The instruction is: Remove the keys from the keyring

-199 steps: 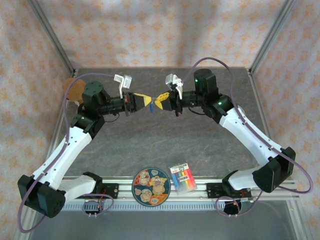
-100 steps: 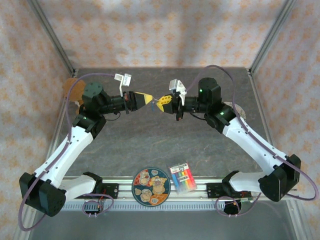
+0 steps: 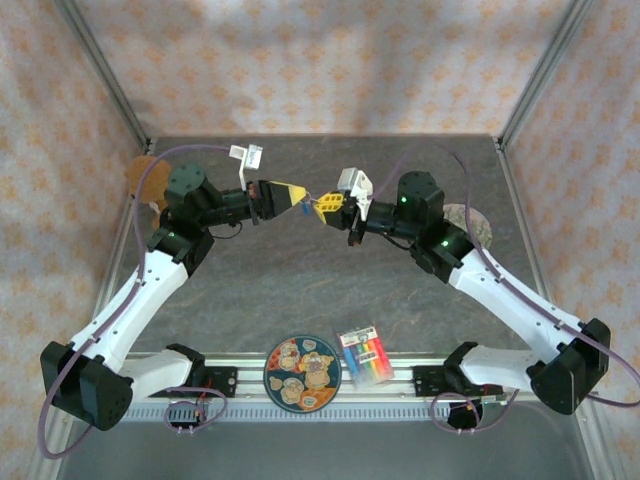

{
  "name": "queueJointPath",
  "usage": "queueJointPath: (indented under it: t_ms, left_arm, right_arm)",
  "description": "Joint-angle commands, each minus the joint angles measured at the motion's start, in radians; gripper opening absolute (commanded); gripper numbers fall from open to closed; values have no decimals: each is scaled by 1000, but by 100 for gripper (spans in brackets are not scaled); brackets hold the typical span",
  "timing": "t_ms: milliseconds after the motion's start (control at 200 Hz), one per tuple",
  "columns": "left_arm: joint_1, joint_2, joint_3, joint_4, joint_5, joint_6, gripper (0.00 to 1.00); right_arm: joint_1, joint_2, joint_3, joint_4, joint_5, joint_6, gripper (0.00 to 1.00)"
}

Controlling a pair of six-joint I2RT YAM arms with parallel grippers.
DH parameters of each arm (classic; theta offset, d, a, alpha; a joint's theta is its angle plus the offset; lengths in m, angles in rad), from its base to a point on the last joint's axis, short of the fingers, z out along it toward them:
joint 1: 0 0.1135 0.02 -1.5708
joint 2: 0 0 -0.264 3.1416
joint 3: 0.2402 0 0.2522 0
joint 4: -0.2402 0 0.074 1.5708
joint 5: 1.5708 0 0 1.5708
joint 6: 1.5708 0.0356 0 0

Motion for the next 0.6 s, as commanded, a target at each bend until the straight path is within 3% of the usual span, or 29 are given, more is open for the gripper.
queueJointPath:
  t_ms: [0, 596]
  left_arm:
    - [9, -6, 8, 78, -20, -13, 0]
    - [9, -6, 19, 1, -54, 31, 0]
  right_arm:
    - [13, -29, -17, -14, 84, -59, 0]
    - [119, -8, 25, -104, 271, -244, 0]
